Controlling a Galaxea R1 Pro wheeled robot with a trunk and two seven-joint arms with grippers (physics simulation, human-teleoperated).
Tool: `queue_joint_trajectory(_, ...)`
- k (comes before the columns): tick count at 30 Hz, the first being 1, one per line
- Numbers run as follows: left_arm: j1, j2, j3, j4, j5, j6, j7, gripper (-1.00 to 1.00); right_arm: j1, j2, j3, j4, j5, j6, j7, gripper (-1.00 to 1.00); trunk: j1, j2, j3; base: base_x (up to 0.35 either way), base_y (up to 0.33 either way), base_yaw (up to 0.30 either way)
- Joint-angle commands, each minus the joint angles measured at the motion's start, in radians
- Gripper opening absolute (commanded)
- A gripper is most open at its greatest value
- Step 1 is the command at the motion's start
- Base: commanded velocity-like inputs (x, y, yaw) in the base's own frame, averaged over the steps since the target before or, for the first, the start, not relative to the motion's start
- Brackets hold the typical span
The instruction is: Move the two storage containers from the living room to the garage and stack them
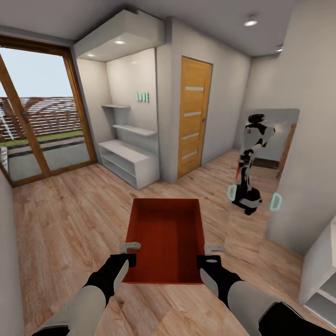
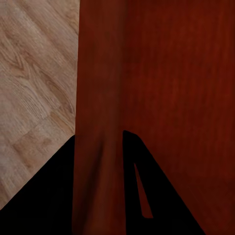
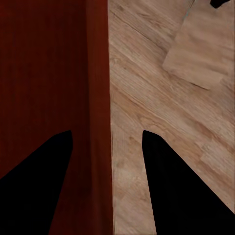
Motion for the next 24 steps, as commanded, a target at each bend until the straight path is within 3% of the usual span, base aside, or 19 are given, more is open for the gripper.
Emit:
queue_joint_trajectory(1,0.0,0.012,0.0,0.005,-0.005,0.006,0.004,-1.0,-0.002,-0.001,-0.024,-0.032,0.011,0.003,-0.001,-1.0,0.001,-0.002,-0.002,0.323,0.0,0.269)
queue_joint_trajectory(9,0.0,0.012,0.0,0.005,-0.005,0.006,0.004,-1.0,-0.002,-0.002,-0.024,-0.032,0.011,0.003,-0.001,-1.0,0.001,-0.002,-0.002,0.323,0.0,0.269)
queue_joint_trajectory(24,0.0,0.012,0.0,0.005,-0.005,0.006,0.004,-1.0,-0.002,-0.002,-0.024,-0.032,0.011,0.003,0.0,-1.0,0.001,-0.002,-0.002,0.323,0.0,0.016)
